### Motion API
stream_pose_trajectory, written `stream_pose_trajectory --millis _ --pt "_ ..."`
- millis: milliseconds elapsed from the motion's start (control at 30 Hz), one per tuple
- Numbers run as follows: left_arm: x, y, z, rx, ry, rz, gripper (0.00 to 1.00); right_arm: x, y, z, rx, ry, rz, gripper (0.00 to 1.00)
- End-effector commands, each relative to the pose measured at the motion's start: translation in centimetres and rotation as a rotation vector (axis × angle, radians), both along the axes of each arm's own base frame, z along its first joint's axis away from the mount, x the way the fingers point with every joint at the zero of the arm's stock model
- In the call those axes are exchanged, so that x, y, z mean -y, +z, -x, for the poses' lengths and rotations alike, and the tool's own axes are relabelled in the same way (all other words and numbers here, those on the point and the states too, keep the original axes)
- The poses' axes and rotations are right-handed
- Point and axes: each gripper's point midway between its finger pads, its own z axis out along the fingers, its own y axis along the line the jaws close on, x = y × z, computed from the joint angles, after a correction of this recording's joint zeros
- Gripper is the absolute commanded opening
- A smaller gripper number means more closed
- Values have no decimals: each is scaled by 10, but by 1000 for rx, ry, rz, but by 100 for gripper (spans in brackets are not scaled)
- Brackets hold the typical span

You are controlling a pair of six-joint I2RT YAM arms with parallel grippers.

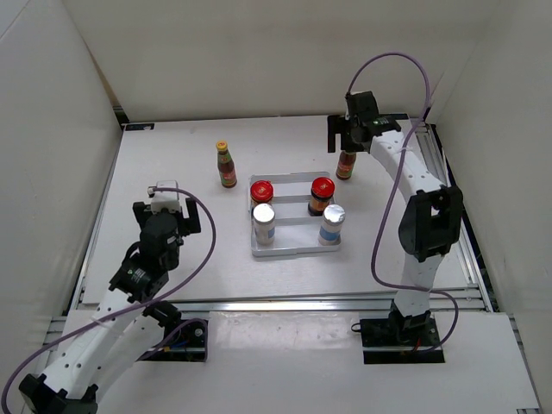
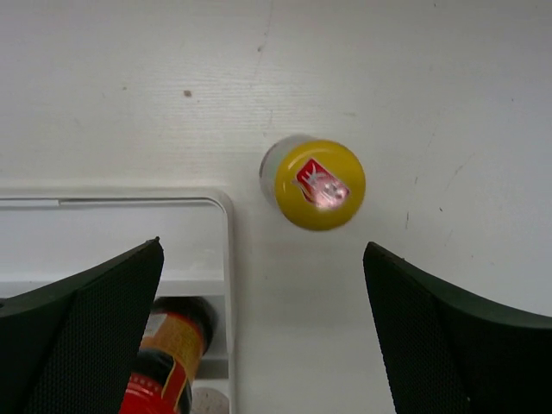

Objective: Organize the condiment bottles

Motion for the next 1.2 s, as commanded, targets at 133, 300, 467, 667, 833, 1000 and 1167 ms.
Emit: stream_pose_trajectory --millis 133,300,467,667,833,1000,1167 --pt "-1 5 -2 21 18 22 100 0 -13 -42 158 -9 13 100" --pt "-1 5 -2 21 18 22 100 12 -34 -53 156 -63 80 100" --pt "1 4 -3 20 9 24 100 23 -38 -67 194 -88 90 100" --pt "1 2 -4 12 9 20 100 29 -45 -64 159 -102 95 57" --pt "2 0 -4 4 9 16 100 29 -34 -65 185 -104 86 26" --pt "2 0 -4 4 9 16 100 31 -1 -61 225 -114 79 6" --pt "2 0 -4 4 9 16 100 23 46 -54 309 -107 55 0"
